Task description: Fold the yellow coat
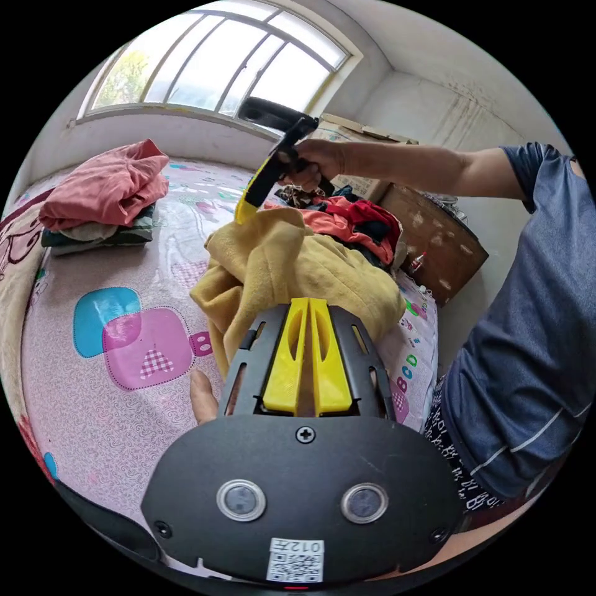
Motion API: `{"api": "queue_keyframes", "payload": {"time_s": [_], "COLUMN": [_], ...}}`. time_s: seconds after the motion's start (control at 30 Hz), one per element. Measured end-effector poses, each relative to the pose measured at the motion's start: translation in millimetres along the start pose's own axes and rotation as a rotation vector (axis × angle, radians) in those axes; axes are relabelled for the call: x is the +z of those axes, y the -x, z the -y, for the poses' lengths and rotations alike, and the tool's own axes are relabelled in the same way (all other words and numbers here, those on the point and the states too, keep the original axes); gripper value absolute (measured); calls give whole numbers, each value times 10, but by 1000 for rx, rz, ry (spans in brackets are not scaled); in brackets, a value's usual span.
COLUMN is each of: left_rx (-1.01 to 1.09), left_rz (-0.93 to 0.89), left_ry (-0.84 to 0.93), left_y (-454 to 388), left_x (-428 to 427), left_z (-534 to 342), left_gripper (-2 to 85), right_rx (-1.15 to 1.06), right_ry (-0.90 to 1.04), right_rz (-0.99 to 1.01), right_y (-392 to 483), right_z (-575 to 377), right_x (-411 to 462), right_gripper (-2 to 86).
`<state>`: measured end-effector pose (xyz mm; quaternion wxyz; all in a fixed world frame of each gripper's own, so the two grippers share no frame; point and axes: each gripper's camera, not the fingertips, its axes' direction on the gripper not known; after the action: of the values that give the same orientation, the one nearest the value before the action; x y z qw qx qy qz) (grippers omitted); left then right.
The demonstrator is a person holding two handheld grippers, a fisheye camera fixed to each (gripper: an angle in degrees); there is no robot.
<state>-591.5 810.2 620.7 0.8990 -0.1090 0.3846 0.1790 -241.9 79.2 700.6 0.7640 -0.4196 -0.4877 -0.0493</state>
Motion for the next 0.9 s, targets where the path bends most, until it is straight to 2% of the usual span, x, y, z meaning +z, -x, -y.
{"api": "queue_keyframes", "payload": {"time_s": [0.07,0.13,0.2,0.27,0.3,0.33,0.43,0.5,0.6,0.67,0.73,0.8,0.87,0.9], "left_rx": [7,-20,-29,-44,-58,-102,-275,-339,-343,-308,-270,-217,-94,-58], "left_rz": [-71,-115,-135,-116,-101,-70,45,28,33,30,44,64,125,161], "left_ry": [47,80,94,29,-2,-55,26,-4,-103,-147,-121,-81,-15,8], "left_y": [89,182,243,271,280,314,498,532,382,203,48,-138,-473,-574], "left_x": [146,227,208,-12,-79,-188,-217,-301,-528,-606,-548,-407,-138,-62], "left_z": [21,40,73,124,127,114,-40,-164,-201,-77,101,315,625,703], "left_gripper": [-2,-2,-2,-1,-1,0,1,1,1,2,2,3,3,3], "right_rx": [21,29,49,157,179,235,305,288,216,138,86,75,122,146], "right_ry": [22,13,-88,-266,-285,-298,-210,-242,-403,-610,-737,-844,-946,-962], "right_rz": [47,0,1,87,116,123,15,-14,-53,-140,-232,-430,-796,-866], "right_y": [-59,-58,-75,-273,-338,-457,-613,-550,-265,150,532,990,1630,1759], "right_z": [243,381,476,530,545,579,663,599,231,-440,-1112,-1902,-2954,-3191], "right_x": [51,13,-160,-377,-364,-258,145,170,-187,-640,-893,-1001,-830,-743], "right_gripper": [30,18,12,8,8,8,13,19,33,35,27,21,16,16]}}
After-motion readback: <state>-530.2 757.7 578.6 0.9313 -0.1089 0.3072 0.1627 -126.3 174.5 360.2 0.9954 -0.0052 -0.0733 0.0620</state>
